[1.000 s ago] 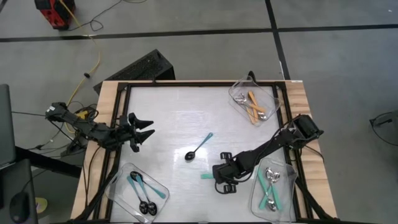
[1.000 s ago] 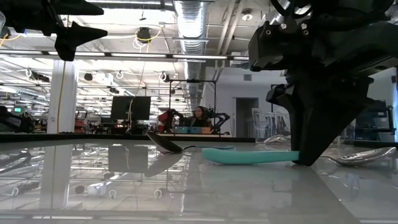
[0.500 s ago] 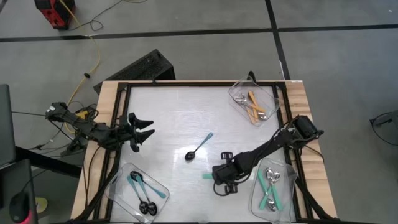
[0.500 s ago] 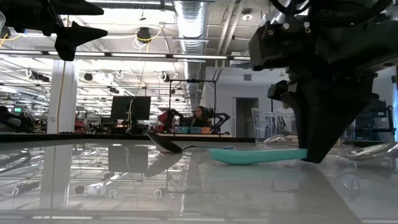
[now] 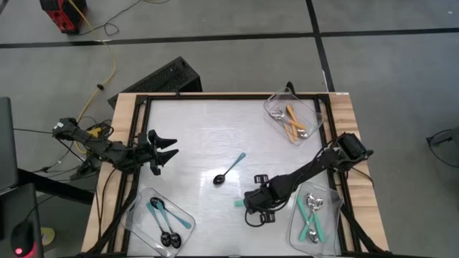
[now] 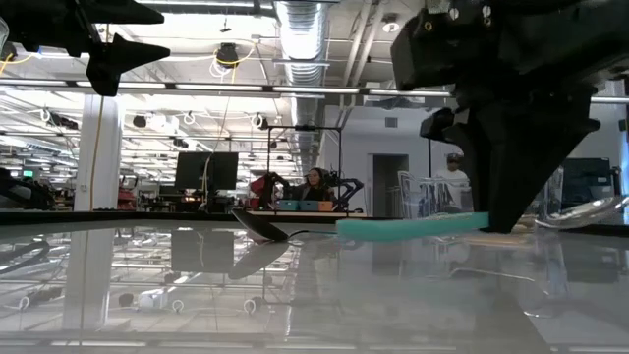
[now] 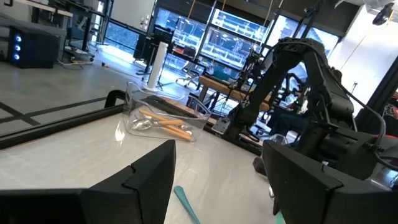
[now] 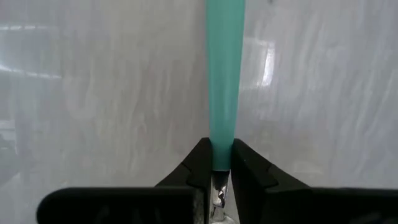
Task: Sort silverware by color (type)
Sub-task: Put the green spoon into the bottom right transparent bin
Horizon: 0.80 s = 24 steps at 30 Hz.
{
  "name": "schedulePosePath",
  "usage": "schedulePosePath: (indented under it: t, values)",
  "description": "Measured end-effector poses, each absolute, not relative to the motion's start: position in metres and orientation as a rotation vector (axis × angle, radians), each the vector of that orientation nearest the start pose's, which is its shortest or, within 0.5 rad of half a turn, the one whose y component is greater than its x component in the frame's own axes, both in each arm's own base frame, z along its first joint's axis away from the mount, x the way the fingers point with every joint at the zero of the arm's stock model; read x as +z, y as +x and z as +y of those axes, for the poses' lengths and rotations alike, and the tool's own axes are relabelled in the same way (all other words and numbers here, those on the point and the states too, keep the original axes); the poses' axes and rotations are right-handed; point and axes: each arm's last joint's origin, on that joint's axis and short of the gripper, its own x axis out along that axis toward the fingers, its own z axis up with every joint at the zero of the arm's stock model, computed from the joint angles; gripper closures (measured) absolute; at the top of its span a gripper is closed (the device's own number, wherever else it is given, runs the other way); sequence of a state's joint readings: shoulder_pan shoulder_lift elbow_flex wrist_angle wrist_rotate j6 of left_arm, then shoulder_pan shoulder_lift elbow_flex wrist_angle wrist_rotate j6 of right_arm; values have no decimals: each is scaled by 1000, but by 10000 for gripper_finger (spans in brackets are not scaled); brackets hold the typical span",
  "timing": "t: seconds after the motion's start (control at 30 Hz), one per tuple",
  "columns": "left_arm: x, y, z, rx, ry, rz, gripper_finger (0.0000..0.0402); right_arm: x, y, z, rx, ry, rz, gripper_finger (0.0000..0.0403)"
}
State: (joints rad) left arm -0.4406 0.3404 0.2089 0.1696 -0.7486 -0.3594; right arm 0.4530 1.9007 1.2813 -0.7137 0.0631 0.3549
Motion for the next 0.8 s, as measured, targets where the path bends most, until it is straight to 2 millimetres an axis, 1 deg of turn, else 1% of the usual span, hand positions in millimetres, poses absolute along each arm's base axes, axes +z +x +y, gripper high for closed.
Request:
schedulePosePath:
  t: [0.43, 0.63, 0.8]
  values:
    - [222, 109, -29, 299, -378, -86, 176, 193, 330, 159, 107, -101, 1376, 338]
    - [222, 109, -29, 299, -377, -86, 176, 209, 331, 165, 132, -131, 1377, 337]
    - [222, 109, -29, 299, -377, -86, 176, 222, 328, 171, 139, -157, 1391, 337]
